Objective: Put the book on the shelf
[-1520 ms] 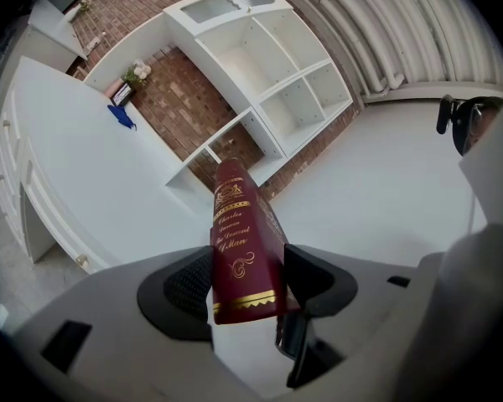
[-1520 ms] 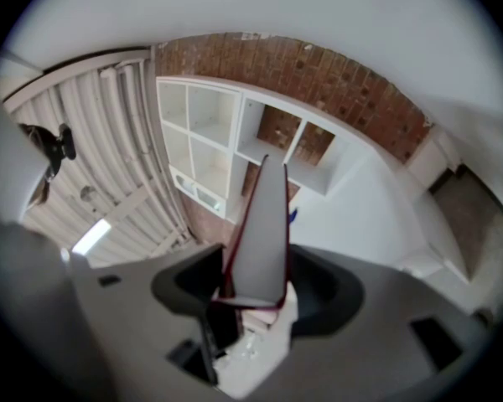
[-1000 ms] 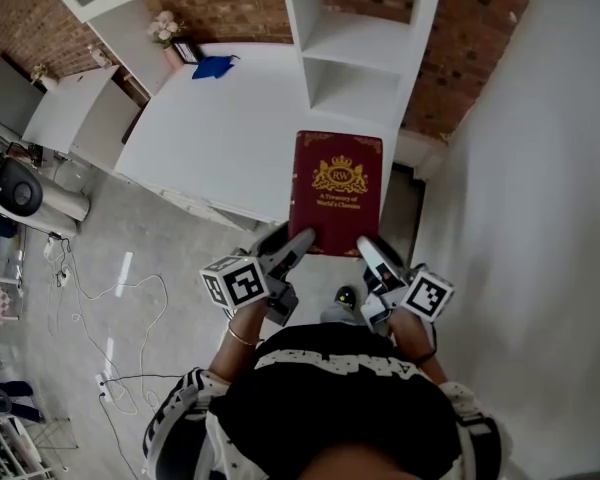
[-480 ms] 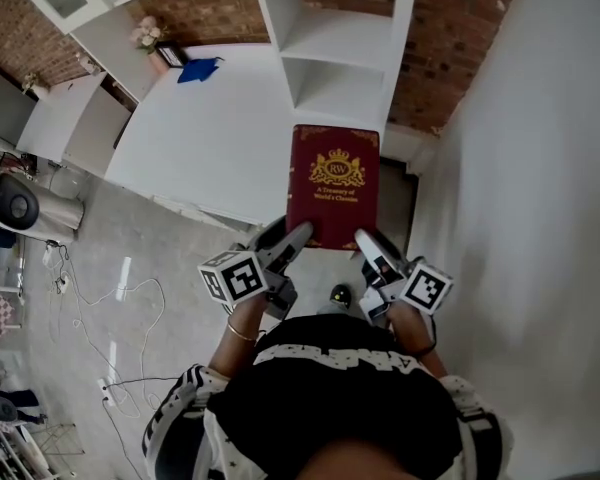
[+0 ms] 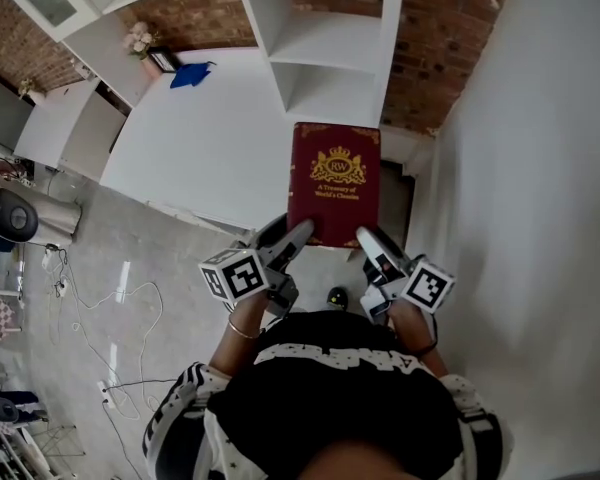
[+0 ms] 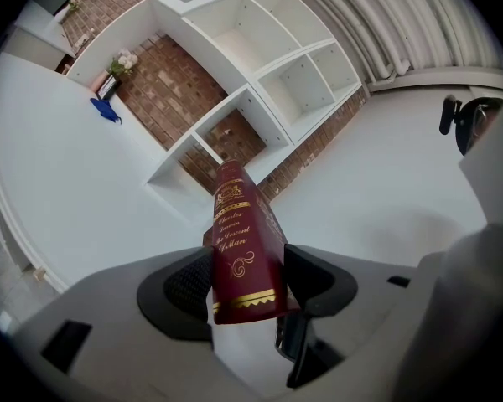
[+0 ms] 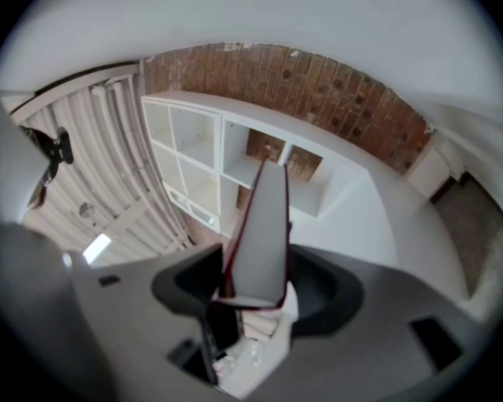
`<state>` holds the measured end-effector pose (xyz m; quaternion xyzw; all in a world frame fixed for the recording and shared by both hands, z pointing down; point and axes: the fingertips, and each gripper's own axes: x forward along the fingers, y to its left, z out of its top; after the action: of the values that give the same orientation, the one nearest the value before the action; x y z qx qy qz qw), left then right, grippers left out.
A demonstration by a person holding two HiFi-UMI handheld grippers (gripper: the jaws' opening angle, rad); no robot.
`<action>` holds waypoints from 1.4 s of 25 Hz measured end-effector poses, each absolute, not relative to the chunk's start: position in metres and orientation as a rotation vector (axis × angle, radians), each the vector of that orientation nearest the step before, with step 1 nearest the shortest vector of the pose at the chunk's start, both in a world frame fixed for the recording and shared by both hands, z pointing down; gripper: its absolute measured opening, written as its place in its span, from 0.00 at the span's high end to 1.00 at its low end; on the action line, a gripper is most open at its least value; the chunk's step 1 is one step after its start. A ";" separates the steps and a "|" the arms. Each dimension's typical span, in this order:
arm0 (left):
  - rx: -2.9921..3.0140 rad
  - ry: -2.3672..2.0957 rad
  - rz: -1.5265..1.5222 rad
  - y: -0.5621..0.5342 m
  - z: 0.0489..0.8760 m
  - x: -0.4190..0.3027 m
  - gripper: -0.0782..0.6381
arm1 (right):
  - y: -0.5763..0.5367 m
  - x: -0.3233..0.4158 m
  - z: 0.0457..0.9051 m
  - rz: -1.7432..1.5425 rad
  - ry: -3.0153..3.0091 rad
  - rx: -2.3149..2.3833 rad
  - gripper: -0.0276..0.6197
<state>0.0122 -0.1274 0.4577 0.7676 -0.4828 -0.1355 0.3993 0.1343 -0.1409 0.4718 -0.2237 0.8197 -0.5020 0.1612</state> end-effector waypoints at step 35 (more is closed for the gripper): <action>1.928 -1.043 -0.273 -0.225 0.482 -0.026 0.50 | -0.221 0.097 0.491 -1.491 2.237 -0.850 0.55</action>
<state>-0.0262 -0.2246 0.4822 0.7796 -0.4218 -0.1104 0.4495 0.0971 -0.2212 0.4911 -0.2975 0.7832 -0.5220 0.1602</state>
